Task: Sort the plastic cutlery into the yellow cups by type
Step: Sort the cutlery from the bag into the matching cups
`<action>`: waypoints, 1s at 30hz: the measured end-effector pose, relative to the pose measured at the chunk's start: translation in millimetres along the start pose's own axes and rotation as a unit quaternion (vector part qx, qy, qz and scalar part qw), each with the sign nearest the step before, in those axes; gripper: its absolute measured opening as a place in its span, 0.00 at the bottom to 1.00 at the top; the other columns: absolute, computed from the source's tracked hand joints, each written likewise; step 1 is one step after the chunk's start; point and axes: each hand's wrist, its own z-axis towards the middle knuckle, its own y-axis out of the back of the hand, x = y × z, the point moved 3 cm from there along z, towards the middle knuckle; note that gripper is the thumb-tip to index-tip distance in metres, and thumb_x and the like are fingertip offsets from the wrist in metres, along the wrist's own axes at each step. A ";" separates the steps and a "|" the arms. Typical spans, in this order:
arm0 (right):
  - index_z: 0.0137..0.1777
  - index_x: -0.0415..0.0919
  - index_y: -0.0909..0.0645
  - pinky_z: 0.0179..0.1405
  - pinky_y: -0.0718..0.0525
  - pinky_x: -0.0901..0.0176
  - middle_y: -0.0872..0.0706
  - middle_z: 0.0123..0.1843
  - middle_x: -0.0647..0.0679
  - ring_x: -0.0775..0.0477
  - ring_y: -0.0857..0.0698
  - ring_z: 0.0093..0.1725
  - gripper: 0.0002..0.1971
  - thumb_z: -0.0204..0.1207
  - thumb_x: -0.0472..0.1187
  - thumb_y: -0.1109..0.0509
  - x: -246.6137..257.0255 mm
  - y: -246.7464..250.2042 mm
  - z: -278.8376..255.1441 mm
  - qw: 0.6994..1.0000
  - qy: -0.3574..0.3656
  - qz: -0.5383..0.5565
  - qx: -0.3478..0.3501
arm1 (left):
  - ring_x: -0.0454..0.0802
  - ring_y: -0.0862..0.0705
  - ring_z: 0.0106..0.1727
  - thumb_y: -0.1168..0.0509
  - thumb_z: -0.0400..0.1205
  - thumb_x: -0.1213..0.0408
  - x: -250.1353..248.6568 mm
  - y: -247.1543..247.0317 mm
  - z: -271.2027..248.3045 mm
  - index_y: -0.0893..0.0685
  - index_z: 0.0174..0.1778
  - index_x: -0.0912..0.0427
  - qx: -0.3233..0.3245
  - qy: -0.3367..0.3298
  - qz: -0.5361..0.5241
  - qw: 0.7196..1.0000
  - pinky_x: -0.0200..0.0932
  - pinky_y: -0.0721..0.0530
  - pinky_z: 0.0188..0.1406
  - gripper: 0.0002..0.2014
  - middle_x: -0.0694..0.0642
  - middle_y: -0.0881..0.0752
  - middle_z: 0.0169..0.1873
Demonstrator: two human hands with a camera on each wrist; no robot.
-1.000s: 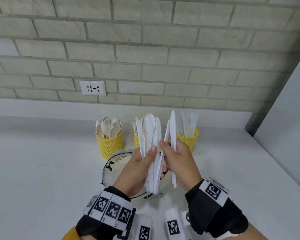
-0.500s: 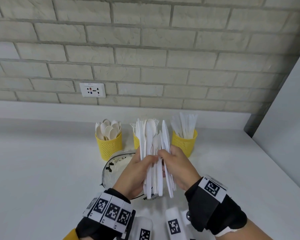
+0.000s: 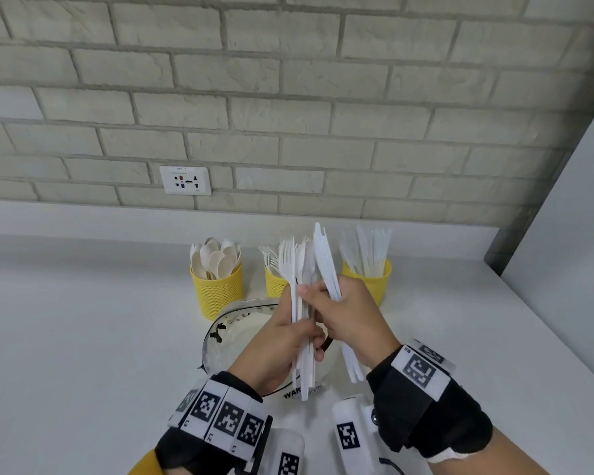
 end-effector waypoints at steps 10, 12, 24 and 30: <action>0.41 0.34 0.24 0.12 0.34 0.68 0.27 0.25 0.44 0.50 0.29 0.20 0.07 0.77 0.38 0.32 -10.0 0.4 0.3 0.979 -0.112 0.148 0.079 | 0.44 0.26 0.28 0.39 0.76 0.74 1.2 2.4 2.2 0.24 0.67 0.49 -0.004 0.011 -0.048 0.999 0.39 0.25 0.28 0.25 0.51 0.18 0.31; 0.41 0.34 0.24 0.12 0.33 0.67 0.31 0.25 0.43 0.46 0.30 0.23 0.08 0.80 0.39 0.35 -12.0 1.4 2.3 0.972 -0.128 0.182 0.070 | 0.44 0.25 0.27 0.42 0.83 0.73 0.6 1.3 3.6 0.24 0.65 0.48 -0.016 0.004 -0.059 0.998 0.38 0.24 0.28 0.19 0.50 0.18 0.29; 0.40 0.39 0.25 0.14 0.35 0.68 0.29 0.29 0.47 0.54 0.32 0.24 0.08 0.81 0.36 0.37 -10.0 13.7 11.0 0.974 -0.118 0.190 0.024 | 0.45 0.23 0.29 0.42 0.83 0.70 -2.4 -2.5 13.3 0.21 0.63 0.60 -0.087 -0.020 -0.095 0.991 0.37 0.22 0.25 0.13 0.55 0.16 0.33; 0.40 0.40 0.24 0.14 0.35 0.69 0.27 0.27 0.50 0.57 0.30 0.22 0.07 0.80 0.37 0.36 -8.4 11.5 8.4 0.949 -0.122 0.288 0.038 | 0.48 0.19 0.29 0.37 0.79 0.68 -3.5 -0.8 14.6 0.17 0.53 0.65 -0.072 -0.025 -0.096 0.992 0.37 0.19 0.29 0.10 0.58 0.16 0.34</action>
